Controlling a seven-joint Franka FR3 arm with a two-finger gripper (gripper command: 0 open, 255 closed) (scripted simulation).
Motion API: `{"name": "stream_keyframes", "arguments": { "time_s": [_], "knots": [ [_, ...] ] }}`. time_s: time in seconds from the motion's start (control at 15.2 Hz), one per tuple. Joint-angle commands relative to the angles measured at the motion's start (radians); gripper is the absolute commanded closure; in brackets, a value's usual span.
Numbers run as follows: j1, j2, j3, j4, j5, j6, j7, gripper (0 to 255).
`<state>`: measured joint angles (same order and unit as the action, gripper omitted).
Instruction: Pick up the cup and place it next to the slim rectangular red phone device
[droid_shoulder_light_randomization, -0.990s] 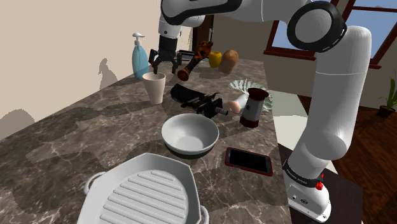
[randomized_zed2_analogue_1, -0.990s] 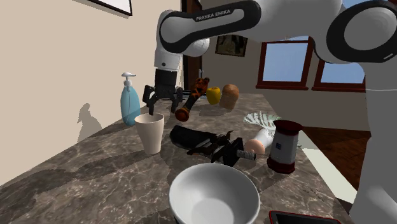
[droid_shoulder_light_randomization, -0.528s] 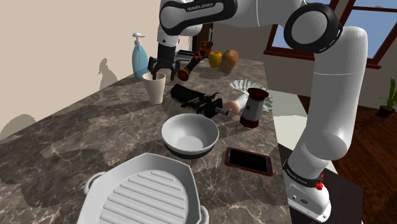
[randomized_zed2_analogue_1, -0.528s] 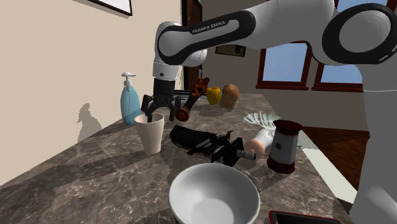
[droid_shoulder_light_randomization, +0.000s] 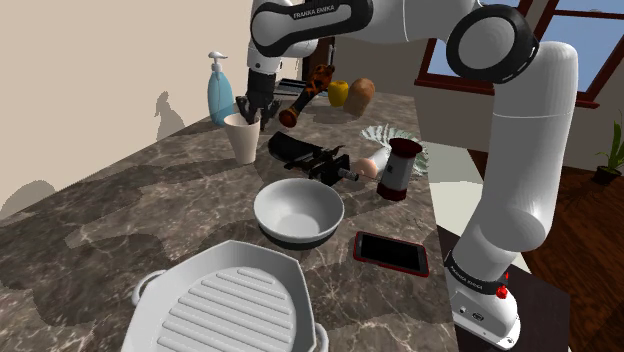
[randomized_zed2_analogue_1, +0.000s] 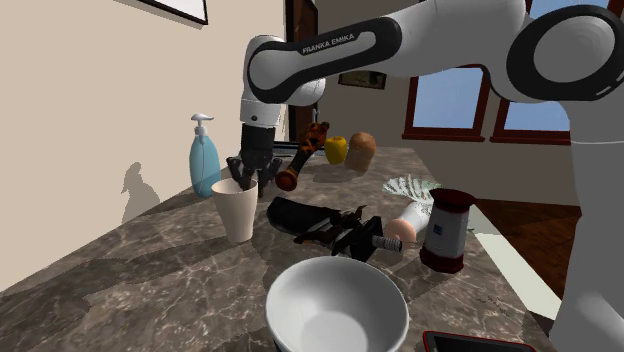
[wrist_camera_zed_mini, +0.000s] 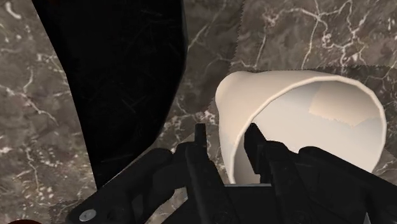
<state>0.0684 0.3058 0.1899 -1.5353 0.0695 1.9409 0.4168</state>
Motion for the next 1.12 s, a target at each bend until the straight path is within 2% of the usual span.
{"name": "stream_keyframes", "arguments": {
  "time_s": [0.0, 0.46, 1.06],
  "knots": [
    [0.0, 0.0, 0.0, 0.0, 0.0, 0.0, 0.0, 255],
    [0.0, 0.0, 0.0, 0.0, 0.0, 0.0, 0.0, 255],
    [0.002, 0.001, 0.001, 0.122, -0.003, -0.121, 0.012, 255]
  ]
}}
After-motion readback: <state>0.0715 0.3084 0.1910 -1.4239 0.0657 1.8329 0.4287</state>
